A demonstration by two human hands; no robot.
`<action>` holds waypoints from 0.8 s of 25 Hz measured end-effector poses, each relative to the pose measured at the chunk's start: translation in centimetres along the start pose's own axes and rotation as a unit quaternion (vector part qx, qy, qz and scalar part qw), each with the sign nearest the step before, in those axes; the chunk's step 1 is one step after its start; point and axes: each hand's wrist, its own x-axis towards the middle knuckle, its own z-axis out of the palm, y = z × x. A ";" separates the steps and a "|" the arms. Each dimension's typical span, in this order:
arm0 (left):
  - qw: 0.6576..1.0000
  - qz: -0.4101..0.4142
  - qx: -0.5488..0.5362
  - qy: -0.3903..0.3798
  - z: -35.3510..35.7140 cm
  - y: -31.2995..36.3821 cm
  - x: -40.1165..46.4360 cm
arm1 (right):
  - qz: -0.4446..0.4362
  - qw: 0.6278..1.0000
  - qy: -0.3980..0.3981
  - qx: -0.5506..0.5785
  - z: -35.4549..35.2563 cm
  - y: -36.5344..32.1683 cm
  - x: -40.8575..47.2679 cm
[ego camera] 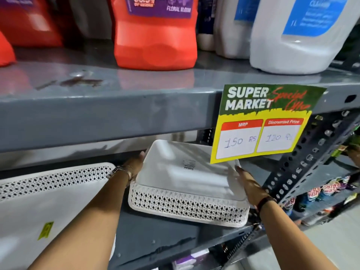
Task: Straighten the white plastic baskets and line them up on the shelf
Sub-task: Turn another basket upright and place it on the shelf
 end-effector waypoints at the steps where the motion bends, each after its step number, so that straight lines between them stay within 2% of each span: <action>1: 0.998 -0.016 -0.063 -0.021 0.2 0.1 -0.3 | 0.010 1.000 0.006 0.026 0.2 -0.5 -0.4; 3: 0.979 -0.062 -0.189 -0.036 0.3 0.3 -0.2 | -0.032 0.998 0.046 0.029 0.1 -1.3 -1.2; 4: 0.971 -0.073 -0.228 -0.021 -0.1 0.2 -0.3 | -0.089 0.993 0.073 0.031 0.0 -1.6 -1.3; 5: 0.962 -0.082 -0.259 0.004 -0.7 0.3 -0.6 | -0.095 0.985 0.115 0.087 -0.1 -2.3 -1.5; 6: 0.951 -0.091 -0.295 0.037 -1.6 0.4 -0.7 | -0.153 0.979 0.108 0.077 -0.4 -2.9 -2.0; 7: 0.936 -0.103 -0.332 0.060 -2.5 0.6 -0.5 | -0.169 0.974 0.086 0.122 -0.5 -3.9 -2.9; 9: 0.908 -0.111 -0.401 0.054 -4.8 0.8 -0.2 | -0.153 0.956 0.034 0.249 -0.7 -5.7 -3.9; 10: 0.905 -0.105 -0.411 0.029 -5.9 0.7 0.0 | -0.164 0.943 0.006 0.290 -1.0 -6.4 -4.1; 11: 0.915 -0.097 -0.390 0.007 -6.7 0.7 -0.3 | -0.170 0.938 0.010 0.302 -1.5 -6.9 -4.3; 14: 0.968 -0.104 -0.228 -0.010 -7.4 -0.5 -1.7 | -0.178 0.939 -0.031 0.293 -2.4 -6.3 -4.7; 16: 0.982 -0.116 -0.145 -0.045 -7.1 -1.0 -3.5 | -0.107 0.968 -0.053 0.220 -2.4 -5.6 -5.2; 18: 0.983 -0.126 -0.074 -0.113 -6.5 -1.6 -5.1 | -0.036 0.998 0.006 0.051 -2.3 -4.6 -4.5; 20: 0.981 -0.144 -0.035 -0.127 -6.1 -2.3 -5.6 | -0.016 0.979 0.122 -0.164 -2.1 -3.7 -4.7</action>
